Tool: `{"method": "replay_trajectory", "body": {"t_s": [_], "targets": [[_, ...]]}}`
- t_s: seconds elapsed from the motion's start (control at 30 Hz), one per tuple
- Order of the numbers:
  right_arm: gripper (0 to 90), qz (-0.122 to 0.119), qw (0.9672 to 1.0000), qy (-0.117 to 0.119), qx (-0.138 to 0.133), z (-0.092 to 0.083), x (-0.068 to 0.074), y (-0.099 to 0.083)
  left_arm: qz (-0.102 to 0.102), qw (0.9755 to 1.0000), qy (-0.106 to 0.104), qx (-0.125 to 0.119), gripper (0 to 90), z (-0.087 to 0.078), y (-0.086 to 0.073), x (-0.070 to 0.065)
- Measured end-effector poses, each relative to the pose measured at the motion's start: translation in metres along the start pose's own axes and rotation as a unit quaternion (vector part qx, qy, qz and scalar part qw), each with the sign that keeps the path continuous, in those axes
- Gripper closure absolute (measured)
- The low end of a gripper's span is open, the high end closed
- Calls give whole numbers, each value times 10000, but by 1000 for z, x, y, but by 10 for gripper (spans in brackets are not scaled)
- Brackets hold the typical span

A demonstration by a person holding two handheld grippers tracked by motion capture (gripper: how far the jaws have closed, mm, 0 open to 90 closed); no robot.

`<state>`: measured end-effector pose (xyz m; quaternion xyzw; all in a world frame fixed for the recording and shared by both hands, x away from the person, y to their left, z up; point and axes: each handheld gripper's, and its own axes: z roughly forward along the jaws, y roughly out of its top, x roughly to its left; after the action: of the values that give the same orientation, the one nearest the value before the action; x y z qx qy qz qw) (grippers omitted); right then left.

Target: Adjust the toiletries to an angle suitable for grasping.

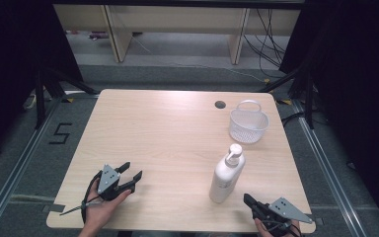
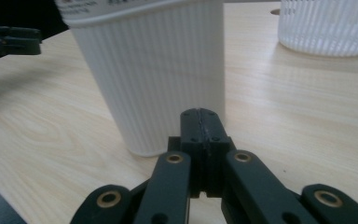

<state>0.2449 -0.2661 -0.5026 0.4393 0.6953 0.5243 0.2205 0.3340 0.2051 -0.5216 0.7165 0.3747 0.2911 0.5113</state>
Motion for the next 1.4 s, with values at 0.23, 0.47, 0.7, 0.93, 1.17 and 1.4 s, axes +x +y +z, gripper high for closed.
{"method": "replay_trajectory", "body": {"t_s": [0.23, 0.47, 0.7, 0.93, 1.17, 1.4], "targets": [[900, -325, 9987, 324, -231, -2, 22, 14, 62, 10000, 56, 27, 427, 0, 0, -2], [900, -539, 9973, 374, -341, 1, 40, 26, 74, 9999, 71, -16, 428, -1, 0, -2], [900, -522, 9972, 422, -329, 6, 47, 37, 157, 9999, 1, -41, 428, 2, 0, -1], [900, -634, 9967, 379, -325, 13, 50, 42, 124, 9999, 40, 13, 428, 1, 0, -3], [900, -588, 9971, 367, -317, 17, 54, 44, 145, 9999, 21, 29, 428, 1, 0, -3], [900, -683, 9968, 300, -284, 21, 56, 48, 148, 9999, 18, 30, 429, 1, 0, -4]]}}
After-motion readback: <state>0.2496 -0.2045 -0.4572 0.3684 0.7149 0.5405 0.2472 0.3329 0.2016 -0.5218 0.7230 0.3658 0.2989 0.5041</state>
